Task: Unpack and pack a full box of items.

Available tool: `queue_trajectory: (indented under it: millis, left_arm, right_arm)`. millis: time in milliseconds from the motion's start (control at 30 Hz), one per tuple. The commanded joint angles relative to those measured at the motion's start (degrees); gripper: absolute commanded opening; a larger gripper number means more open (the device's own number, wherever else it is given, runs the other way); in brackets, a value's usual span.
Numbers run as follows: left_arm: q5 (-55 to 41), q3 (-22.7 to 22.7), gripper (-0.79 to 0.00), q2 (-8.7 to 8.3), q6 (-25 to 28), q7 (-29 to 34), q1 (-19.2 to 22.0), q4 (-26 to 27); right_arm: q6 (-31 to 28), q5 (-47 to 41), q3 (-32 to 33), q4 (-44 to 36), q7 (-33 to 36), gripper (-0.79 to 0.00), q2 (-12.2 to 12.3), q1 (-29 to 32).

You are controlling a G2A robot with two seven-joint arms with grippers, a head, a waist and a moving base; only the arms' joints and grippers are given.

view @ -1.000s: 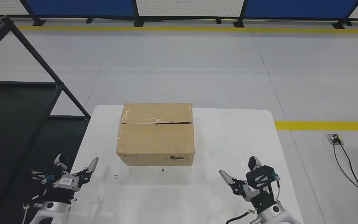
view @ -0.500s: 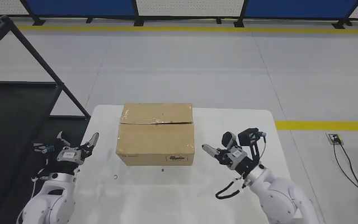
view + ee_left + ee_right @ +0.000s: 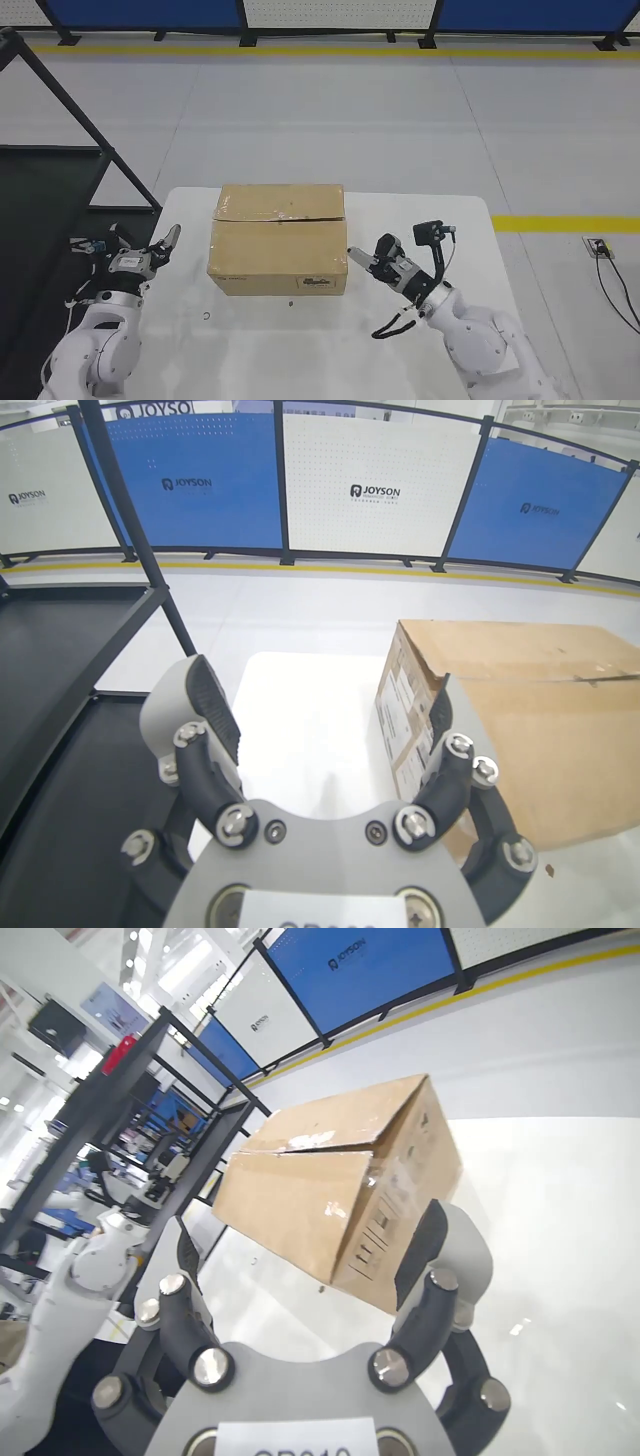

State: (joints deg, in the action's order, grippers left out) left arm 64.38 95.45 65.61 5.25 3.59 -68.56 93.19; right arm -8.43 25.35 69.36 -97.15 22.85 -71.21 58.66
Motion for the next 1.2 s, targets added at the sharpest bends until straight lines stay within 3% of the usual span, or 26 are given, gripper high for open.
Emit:
queue_trajectory:
  millis: [0, 100, 433, 833, 1167]
  left_arm:
    - [1.8, -1.7, 0.0, 0.14, -2.0, 0.4, 3.6, -2.4]
    - [2.7, -4.7, 0.0, 0.39, -2.9, 5.4, 7.9, -6.3]
    - [2.4, -4.7, 0.0, 0.41, -2.8, 5.2, 7.7, -6.7]
    - [4.9, -10.2, 0.0, 0.89, 1.1, 7.2, 17.2, -20.2]
    - [3.8, -11.4, 0.0, 0.96, 5.3, 6.6, 17.7, -22.2]
  right_arm:
    - [1.9, -2.3, -1.5, 4.3, -2.3, 0.0, -0.7, -3.4]
    - [3.5, -5.1, -2.8, 8.8, -3.5, 0.0, -1.4, -6.7]
    - [2.5, -6.4, -3.4, 8.7, -3.1, 0.0, -1.6, -6.2]
    - [0.8, -13.2, -8.3, 23.6, -3.1, 0.0, -4.1, -15.9]
    - [-3.8, -13.3, -10.2, 27.6, -1.5, 0.0, -5.1, -17.9]
